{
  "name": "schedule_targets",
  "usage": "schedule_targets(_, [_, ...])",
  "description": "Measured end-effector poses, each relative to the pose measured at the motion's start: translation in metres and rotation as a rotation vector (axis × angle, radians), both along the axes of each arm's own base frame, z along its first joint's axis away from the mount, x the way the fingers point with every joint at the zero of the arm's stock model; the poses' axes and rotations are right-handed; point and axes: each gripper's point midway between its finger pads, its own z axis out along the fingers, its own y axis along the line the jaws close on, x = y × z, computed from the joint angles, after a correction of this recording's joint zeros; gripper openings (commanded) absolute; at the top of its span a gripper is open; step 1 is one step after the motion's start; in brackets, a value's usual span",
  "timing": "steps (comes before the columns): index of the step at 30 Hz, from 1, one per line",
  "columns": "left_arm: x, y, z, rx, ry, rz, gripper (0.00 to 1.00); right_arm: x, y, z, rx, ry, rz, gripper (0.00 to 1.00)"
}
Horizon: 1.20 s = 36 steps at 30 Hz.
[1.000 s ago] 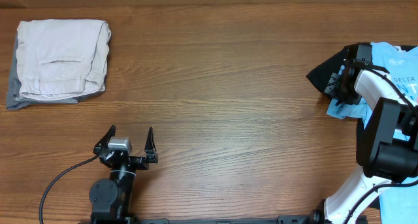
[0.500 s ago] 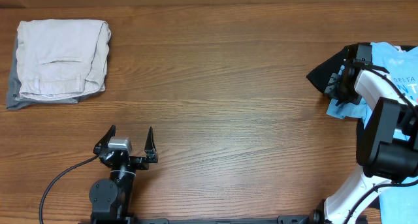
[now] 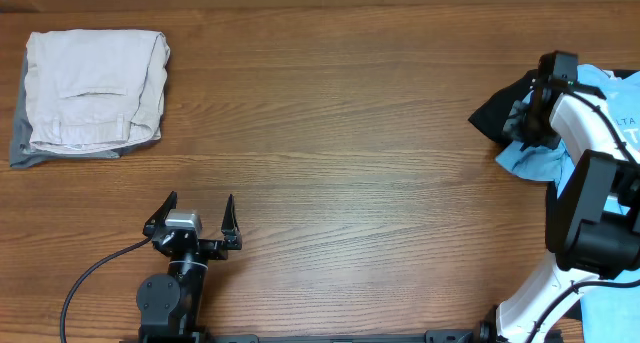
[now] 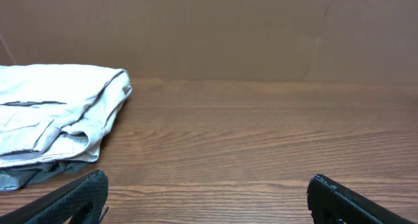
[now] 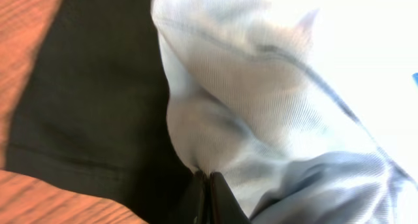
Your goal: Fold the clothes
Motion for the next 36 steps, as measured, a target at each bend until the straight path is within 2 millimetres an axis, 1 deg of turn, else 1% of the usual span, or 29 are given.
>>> schedule_targets(3, [0.0,0.0,0.0,0.0,0.0,0.0,1.0,0.001,0.001,0.004,0.005,-0.003,0.002,0.04])
schedule_targets(9, [0.0,0.0,0.0,0.0,0.0,0.0,1.0,-0.005,0.009,0.001,0.048,0.022,0.01,0.05])
schedule_targets(11, [0.0,0.0,0.0,0.0,0.0,0.0,1.0,-0.008,0.011,0.0,0.061,0.033,0.009,0.13])
schedule_targets(13, [0.0,0.0,0.0,0.0,0.0,0.0,1.0,-0.01,0.013,0.0,0.071,0.043,0.01,0.19])
schedule_targets(14, [0.0,0.0,0.0,0.0,0.0,0.0,1.0,-0.012,0.014,-0.001,0.074,0.05,0.009,0.25])
schedule_targets(15, [0.0,0.0,0.0,0.0,0.0,0.0,1.0,-0.014,0.015,-0.001,0.079,0.056,0.012,0.28])
schedule_targets(17, [0.0,0.0,0.0,0.0,0.0,0.0,1.0,-0.015,0.016,-0.002,0.085,0.064,0.014,0.41])
schedule_targets(19, [0.0,0.0,0.0,0.0,0.0,0.0,1.0,-0.015,0.016,-0.003,0.087,0.061,0.011,0.47])
schedule_targets(21, [0.0,0.0,0.0,0.0,0.0,0.0,1.0,-0.019,0.018,-0.007,0.093,0.072,0.012,0.58])
schedule_targets(23, [0.0,0.0,0.0,0.0,0.0,0.0,1.0,-0.024,0.02,-0.01,0.102,0.089,0.007,0.63])
schedule_targets(24, [0.0,0.0,0.0,0.0,0.0,0.0,1.0,-0.027,0.021,-0.011,0.106,0.097,0.004,0.67])
schedule_targets(27, [0.0,0.0,0.0,0.0,0.0,0.0,1.0,-0.032,0.023,-0.012,0.117,0.115,-0.02,0.73])
schedule_targets(30, [0.0,0.0,0.0,0.0,0.0,0.0,1.0,-0.042,0.027,-0.013,0.136,0.153,-0.047,0.76])
schedule_targets(33, [0.0,0.0,0.0,0.0,0.0,0.0,1.0,-0.049,0.035,-0.014,0.148,0.184,-0.068,0.79])
schedule_targets(36, [0.0,0.0,0.0,0.0,0.0,0.0,1.0,-0.053,0.048,-0.014,0.155,0.209,-0.066,0.84])
